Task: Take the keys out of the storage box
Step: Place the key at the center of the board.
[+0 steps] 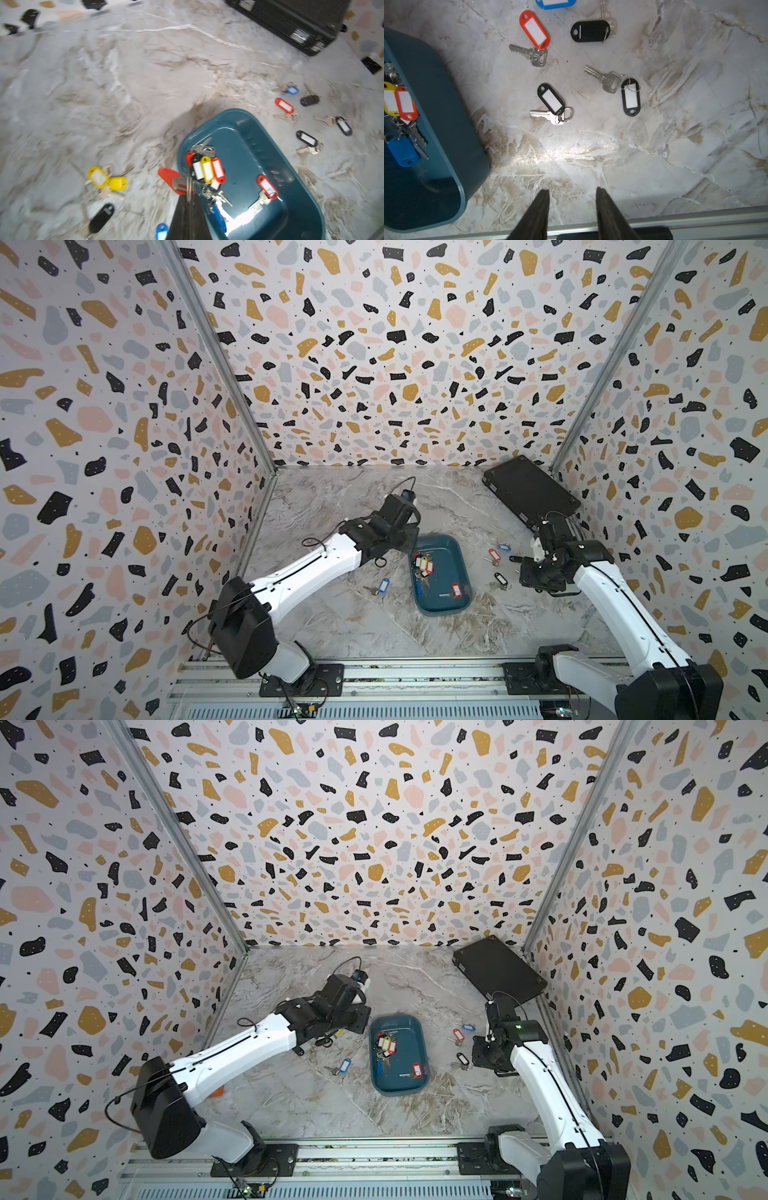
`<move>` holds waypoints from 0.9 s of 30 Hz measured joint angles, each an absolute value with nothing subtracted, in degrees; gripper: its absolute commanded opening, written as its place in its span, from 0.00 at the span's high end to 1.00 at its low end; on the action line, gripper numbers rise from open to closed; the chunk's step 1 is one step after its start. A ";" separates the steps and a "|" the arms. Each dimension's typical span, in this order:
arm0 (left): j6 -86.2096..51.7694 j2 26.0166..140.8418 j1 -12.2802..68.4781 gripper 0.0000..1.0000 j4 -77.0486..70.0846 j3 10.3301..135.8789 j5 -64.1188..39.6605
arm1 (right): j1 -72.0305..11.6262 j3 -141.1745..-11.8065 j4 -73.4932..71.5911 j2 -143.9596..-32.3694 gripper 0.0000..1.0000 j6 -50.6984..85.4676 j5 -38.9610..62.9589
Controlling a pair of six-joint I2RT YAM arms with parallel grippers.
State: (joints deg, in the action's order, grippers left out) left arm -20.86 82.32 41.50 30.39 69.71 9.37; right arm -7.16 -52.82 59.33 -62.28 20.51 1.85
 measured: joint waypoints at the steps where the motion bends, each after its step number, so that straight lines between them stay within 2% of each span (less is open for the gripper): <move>1: -22.20 81.17 40.56 1.00 31.62 68.84 10.28 | -7.18 -52.82 59.33 -62.28 0.57 20.51 1.89; 7: -31.97 75.75 34.28 1.00 40.77 61.01 14.48 | -7.44 -52.82 59.33 -62.28 0.57 20.51 1.98; 14: -39.94 71.72 32.42 1.00 49.76 53.12 15.03 | -7.53 -52.75 59.27 -62.28 0.57 20.49 2.17; 21: -42.28 71.77 29.85 1.00 53.08 48.97 13.67 | -7.86 -52.75 59.09 -62.28 0.57 20.49 2.42; 27: -42.19 76.16 28.53 1.00 51.20 46.57 8.84 | -7.97 -52.73 59.00 -62.28 0.55 20.47 2.87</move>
State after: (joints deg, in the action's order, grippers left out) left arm -42.19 76.16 28.53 51.20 46.57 8.84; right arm -7.97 -52.73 59.00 -62.28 20.47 2.87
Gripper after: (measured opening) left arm 0.046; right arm 0.444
